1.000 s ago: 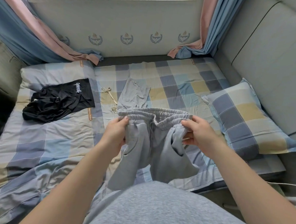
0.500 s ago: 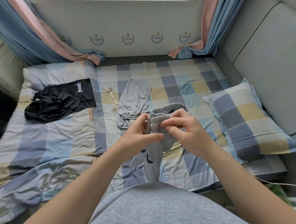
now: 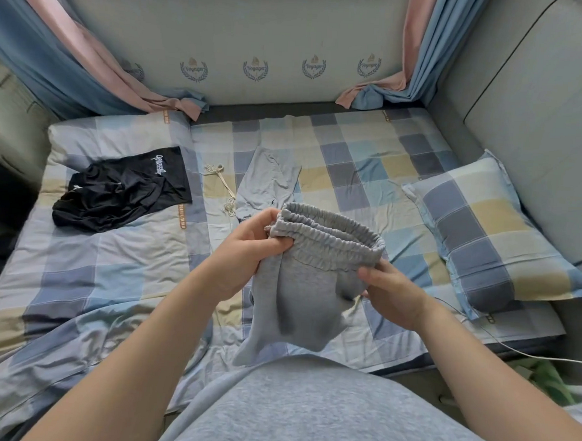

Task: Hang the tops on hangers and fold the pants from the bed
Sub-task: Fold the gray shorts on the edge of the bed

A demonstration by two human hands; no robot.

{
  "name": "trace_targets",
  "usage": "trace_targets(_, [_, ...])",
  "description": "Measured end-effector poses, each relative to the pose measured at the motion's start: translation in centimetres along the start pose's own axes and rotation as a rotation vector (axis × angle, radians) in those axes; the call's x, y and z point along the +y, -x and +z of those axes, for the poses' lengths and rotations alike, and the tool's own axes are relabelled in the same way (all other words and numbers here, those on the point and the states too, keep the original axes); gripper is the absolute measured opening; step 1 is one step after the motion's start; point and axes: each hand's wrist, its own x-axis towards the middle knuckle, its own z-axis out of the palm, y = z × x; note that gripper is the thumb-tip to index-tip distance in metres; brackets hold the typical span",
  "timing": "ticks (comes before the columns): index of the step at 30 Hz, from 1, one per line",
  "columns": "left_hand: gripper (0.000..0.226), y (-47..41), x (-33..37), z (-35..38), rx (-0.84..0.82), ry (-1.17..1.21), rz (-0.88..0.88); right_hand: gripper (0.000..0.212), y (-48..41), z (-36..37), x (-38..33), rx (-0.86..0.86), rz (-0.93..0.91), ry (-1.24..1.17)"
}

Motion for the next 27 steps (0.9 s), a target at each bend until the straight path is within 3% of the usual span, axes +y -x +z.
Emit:
trace_targets(3, [0.044, -0.5, -0.9, -1.2, 0.064, -0.067, -0.047, 0.034, -0.7, -0.1, 0.4, 0.101, -0.013, -0.004])
trace_targets(8, [0.019, -2.5, -3.4, -2.7, 0.131, -0.277, -0.155, 0.033, -2.2, -0.6, 0.8, 0.296, -0.032, 0.081])
trace_targets(14, [0.022, -5.6, -3.5, -2.3, 0.21, -0.45, -0.164, 0.034, -4.5, -1.4, -0.8, 0.465, -0.062, 0.227])
trace_targets(22, [0.018, -7.7, -2.4, -0.8, 0.285, -0.484, -0.058, 0.041, -6.1, -3.7, -4.4, 0.5, -0.18, 0.38])
trace_targets(27, [0.021, -7.4, -4.6, -0.4, 0.293, -0.503, -0.075, 0.043, -6.3, -5.6, -2.6, 0.463, -0.167, 0.463])
